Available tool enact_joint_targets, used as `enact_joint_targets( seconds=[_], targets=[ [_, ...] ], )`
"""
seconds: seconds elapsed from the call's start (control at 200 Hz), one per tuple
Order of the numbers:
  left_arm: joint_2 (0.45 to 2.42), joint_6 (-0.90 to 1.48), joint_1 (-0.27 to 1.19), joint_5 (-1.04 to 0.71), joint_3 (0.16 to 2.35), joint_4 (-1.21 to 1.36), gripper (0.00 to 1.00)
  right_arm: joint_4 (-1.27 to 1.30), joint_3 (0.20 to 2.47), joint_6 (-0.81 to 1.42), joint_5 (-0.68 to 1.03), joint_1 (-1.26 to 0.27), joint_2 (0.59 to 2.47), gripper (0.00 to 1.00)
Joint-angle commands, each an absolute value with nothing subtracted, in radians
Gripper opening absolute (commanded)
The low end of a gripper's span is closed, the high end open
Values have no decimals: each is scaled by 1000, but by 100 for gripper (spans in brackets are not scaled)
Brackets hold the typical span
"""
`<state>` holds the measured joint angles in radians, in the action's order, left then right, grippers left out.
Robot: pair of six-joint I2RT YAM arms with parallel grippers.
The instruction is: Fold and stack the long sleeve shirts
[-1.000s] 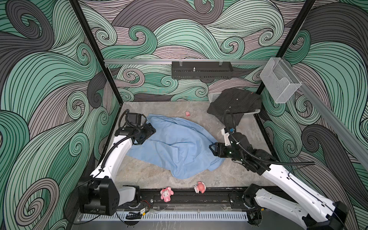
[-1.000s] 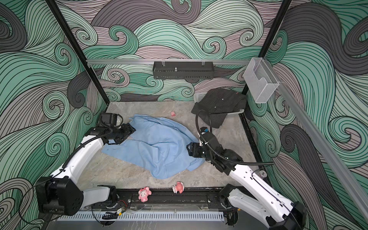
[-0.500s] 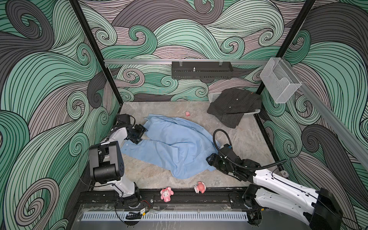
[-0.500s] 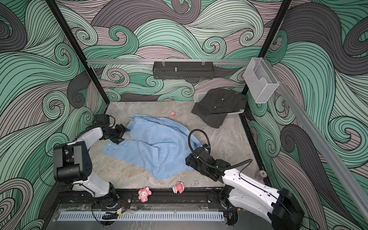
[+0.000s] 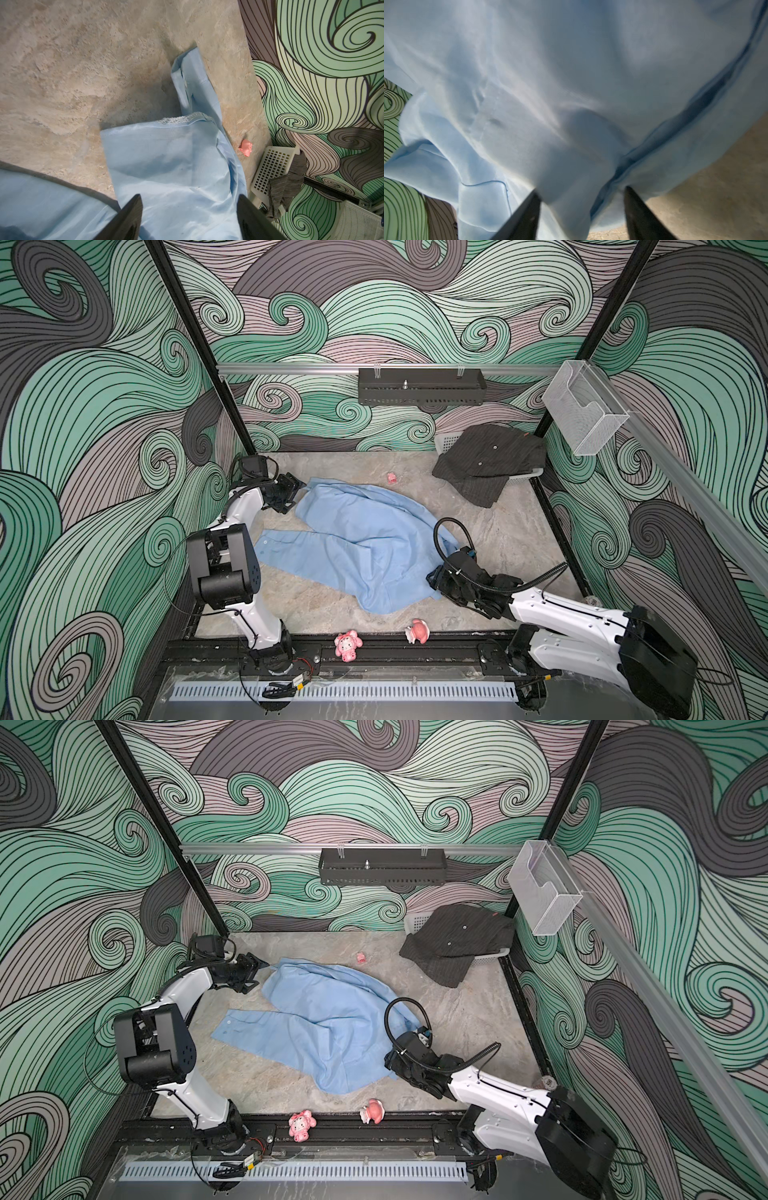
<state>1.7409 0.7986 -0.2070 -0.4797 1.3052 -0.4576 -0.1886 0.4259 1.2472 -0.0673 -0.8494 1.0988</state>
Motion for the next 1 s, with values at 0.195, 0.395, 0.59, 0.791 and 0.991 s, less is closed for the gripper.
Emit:
enact_joint_targets(
  seconds=[0.195, 0.395, 0.59, 0.791, 0.991],
  targets=[
    [1831, 675, -212, -532, 1428, -566, 74, -408, 523, 954, -128, -623, 977, 0],
    [1873, 585, -207, -511, 1469, -649, 72, -529, 655, 682, -76, -438, 981, 0],
    [1904, 499, -177, -478, 1478, -737, 65, -545, 709, 578, -13, -341, 1049, 1],
    [1942, 456, -159, -435, 1476, -781, 64, -548, 731, 548, 32, -305, 1075, 39],
    [1990, 435, -160, -397, 1544, -786, 63, -566, 740, 557, 94, -306, 1085, 54]
  ],
)
